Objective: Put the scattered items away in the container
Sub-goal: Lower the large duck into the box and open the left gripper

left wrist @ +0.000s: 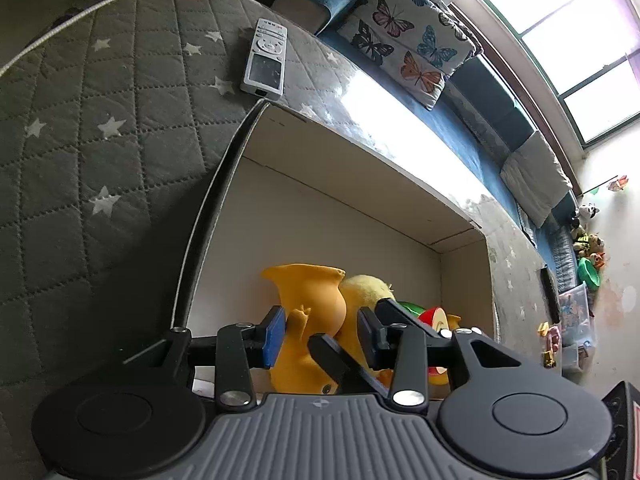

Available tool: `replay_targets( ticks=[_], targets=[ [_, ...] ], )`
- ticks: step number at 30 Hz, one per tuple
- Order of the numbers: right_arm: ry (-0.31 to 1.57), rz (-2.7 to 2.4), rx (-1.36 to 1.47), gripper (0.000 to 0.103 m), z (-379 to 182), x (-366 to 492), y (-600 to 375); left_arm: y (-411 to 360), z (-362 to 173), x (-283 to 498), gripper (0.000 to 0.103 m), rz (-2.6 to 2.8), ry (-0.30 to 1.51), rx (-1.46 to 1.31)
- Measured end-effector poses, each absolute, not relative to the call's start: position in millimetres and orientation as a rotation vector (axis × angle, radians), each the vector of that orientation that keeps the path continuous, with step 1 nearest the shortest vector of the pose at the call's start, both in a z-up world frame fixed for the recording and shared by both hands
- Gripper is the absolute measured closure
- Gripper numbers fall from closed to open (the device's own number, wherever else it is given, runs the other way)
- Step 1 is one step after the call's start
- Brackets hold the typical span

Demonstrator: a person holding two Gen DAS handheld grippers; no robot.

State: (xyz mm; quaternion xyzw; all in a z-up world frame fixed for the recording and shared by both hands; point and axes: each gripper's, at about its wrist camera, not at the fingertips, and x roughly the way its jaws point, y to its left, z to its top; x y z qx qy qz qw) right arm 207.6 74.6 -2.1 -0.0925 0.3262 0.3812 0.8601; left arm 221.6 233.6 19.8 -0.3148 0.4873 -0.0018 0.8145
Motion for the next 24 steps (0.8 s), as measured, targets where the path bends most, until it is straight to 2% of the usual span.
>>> replay_targets(
  ticks=[10,13,16,19,24],
  targets=[
    [0.653,0.803,-0.184,0.049,2.6,191.4,59.0,218.5,43.5,196.6,0.061,0.004,0.934,-0.568],
    [0.633,0.795,-0.181,0.04,5.2,184.3,50.6,210.0,50.1,185.8,0.061,0.006,0.891,-0.521],
    [0.614,0.787,-0.168,0.039,7.5,177.7,41.5,200.4,54.4,177.2,0.061,0.011,0.856,-0.479],
    [0.594,0.777,-0.159,0.024,9.9,172.1,34.3,189.7,58.9,167.9,0.062,0.022,0.815,-0.425],
    [0.562,0.766,-0.172,0.02,13.8,162.2,27.1,175.8,66.4,153.6,0.061,0.04,0.756,-0.341]
  ],
)
